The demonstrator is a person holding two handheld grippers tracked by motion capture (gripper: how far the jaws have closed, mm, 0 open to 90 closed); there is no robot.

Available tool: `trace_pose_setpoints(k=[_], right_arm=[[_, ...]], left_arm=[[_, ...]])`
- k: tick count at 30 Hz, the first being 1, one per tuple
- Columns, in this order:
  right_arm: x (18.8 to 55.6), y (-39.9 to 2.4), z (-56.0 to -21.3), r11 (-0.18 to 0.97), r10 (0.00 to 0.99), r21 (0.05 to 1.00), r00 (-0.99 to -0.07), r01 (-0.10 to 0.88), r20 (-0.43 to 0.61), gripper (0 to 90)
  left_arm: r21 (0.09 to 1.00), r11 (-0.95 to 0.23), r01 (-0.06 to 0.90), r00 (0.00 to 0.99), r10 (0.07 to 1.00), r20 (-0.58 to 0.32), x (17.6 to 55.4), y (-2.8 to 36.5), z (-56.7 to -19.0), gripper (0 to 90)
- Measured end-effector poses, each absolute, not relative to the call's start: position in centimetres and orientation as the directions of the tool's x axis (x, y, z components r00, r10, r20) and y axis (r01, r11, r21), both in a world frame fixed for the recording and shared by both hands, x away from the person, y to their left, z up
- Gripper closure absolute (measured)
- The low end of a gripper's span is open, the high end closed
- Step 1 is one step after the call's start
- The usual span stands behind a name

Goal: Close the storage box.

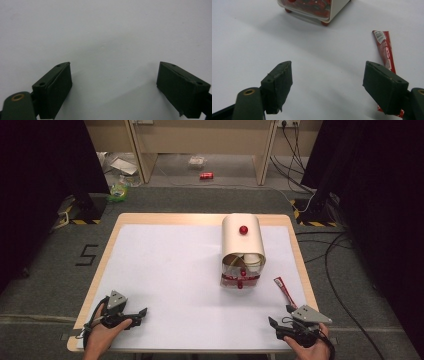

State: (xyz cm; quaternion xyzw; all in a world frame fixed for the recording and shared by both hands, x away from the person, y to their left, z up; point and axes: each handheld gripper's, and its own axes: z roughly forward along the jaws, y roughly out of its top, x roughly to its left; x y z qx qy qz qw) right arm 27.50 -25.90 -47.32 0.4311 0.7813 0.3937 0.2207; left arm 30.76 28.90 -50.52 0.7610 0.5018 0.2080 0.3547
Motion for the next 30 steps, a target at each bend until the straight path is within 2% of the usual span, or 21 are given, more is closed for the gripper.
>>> trace_pose_setpoints(k=[30], right_arm=[[27.1, -25.3, -48.4, 0.436, 0.799, 0.731, -0.6, 0.525, -0.045, 23.7]], left_arm=[[0.749, -0.245, 0.616, 0.41, 0.911, -0.039, 30.8, 28.9, -50.5, 12.3]])
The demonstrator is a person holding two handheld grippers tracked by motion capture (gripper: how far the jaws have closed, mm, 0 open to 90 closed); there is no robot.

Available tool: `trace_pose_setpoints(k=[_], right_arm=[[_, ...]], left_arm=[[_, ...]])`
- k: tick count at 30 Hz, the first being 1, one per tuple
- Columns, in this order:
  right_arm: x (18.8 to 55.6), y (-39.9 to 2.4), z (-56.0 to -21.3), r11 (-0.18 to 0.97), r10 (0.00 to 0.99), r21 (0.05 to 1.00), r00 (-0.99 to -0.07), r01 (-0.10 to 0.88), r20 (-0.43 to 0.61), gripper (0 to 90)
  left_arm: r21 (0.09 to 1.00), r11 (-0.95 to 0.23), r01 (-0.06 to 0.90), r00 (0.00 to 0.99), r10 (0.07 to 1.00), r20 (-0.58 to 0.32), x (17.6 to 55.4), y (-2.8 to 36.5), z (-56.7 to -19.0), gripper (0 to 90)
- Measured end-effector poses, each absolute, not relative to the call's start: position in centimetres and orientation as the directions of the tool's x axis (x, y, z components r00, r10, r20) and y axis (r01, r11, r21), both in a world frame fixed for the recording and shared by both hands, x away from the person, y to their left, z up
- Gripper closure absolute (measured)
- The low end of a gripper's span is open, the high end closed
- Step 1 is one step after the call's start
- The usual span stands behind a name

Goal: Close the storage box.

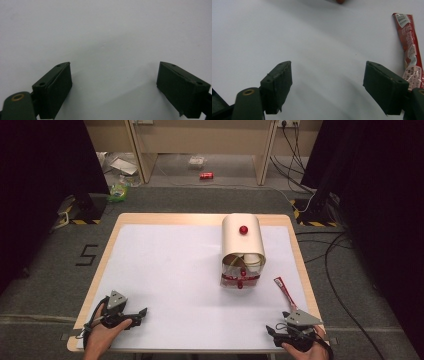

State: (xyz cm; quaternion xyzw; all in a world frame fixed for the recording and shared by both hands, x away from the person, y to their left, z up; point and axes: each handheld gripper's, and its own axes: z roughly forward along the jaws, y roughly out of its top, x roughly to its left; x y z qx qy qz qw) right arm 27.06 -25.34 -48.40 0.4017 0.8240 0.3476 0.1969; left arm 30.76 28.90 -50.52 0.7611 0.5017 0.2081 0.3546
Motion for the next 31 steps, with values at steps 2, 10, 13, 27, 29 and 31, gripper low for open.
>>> trace_pose_setpoints(k=[2, 10, 13, 27, 29, 31], right_arm=[[27.1, -25.3, -48.53, 0.443, 0.795, 0.725, -0.604, 0.527, -0.047, 23.3], [27.18, -25.28, -49.04, 0.461, 0.785, 0.704, -0.618, 0.541, -0.039, 22.8], [27.18, -25.5, -49.24, 0.433, 0.796, 0.709, -0.605, 0.557, -0.01, 22.0], [27.14, -25.58, -49.4, 0.427, 0.795, 0.719, -0.607, 0.548, -0.009, 21.4], [27.14, -25.58, -49.4, 0.427, 0.795, 0.719, -0.607, 0.549, -0.009, 21.3], [27.15, -25.58, -49.39, 0.427, 0.794, 0.718, -0.608, 0.549, -0.008, 21.2]], left_arm=[[0.749, -0.245, 0.616, 0.41, 0.911, -0.039, 30.76, 28.9, -50.52, 12.2], [0.748, -0.245, 0.616, 0.41, 0.911, -0.039, 30.75, 28.89, -50.52, 12.2], [0.748, -0.246, 0.616, 0.41, 0.911, -0.038, 30.75, 28.89, -50.52, 12.2], [0.748, -0.246, 0.617, 0.41, 0.911, -0.039, 30.75, 28.88, -50.52, 12.1], [0.748, -0.247, 0.616, 0.41, 0.911, -0.038, 30.76, 28.89, -50.52, 12.2], [0.748, -0.247, 0.616, 0.41, 0.911, -0.038, 30.76, 28.89, -50.52, 12.1]])
